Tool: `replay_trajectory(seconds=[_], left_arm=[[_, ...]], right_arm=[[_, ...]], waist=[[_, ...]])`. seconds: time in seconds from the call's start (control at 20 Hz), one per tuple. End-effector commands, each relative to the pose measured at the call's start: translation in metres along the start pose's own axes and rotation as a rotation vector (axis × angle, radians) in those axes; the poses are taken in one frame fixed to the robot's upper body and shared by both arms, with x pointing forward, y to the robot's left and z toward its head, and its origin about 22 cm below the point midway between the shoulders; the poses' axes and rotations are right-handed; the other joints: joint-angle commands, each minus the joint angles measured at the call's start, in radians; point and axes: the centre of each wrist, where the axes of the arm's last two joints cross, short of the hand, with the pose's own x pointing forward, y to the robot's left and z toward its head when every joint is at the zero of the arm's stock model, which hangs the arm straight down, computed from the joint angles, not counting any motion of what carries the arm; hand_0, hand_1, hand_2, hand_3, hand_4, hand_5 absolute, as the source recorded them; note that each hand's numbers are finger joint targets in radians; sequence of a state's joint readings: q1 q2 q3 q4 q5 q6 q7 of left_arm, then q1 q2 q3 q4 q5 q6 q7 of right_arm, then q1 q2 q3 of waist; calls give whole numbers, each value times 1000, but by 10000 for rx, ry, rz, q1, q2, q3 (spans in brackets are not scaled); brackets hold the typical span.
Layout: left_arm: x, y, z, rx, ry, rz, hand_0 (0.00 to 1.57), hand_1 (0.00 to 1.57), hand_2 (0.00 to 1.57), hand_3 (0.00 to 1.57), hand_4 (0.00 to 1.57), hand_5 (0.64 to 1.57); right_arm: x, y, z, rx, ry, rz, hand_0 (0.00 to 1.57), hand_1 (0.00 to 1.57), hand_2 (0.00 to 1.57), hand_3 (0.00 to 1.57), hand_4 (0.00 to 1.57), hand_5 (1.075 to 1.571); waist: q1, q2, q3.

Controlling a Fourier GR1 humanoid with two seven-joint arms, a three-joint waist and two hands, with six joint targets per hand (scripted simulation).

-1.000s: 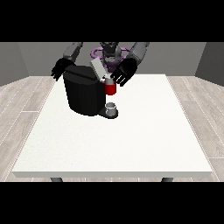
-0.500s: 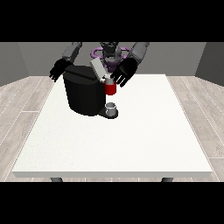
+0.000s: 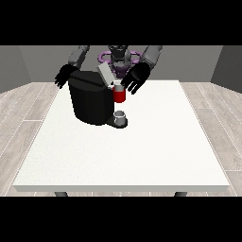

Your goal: Insert the coffee pod into the coffee machine and close the lid

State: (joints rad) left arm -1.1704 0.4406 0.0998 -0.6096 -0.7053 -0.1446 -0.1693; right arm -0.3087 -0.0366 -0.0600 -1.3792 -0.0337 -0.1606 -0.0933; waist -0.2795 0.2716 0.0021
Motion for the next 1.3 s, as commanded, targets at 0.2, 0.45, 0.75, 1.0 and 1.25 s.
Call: replay_trajectory(seconds=[0.2,0.45,0.75,1.0,1.25], left_arm=[[4,-32,1,-1204,-311,-989,0,0,0,0,0,1571],[1,1,1,-748,-221,-877,0,0,0,0,0,1571],[-1,-10,3,-987,77,-664,0,0,0,0,0,1571],[-26,-42,18,-1550,362,-374,0,0,0,0,0,1571],[-31,-80,25,-1358,696,2512,0,0,0,0,0,1571]], right_arm=[[-8,-18,-6,-480,486,32,0,0,0,0,435,1571],[-4,6,-5,-339,183,189,0,0,0,0,338,1571],[-22,-17,8,-382,344,113,0,0,0,0,416,1571],[-32,-9,28,-363,1314,-181,0,0,0,0,427,1571],[-49,-32,44,-1075,2103,47,0,0,0,0,434,1571]], waist=[[451,-239,-17],[323,-37,-20],[345,-555,-18],[561,-1527,-21],[1141,-2539,-26]])
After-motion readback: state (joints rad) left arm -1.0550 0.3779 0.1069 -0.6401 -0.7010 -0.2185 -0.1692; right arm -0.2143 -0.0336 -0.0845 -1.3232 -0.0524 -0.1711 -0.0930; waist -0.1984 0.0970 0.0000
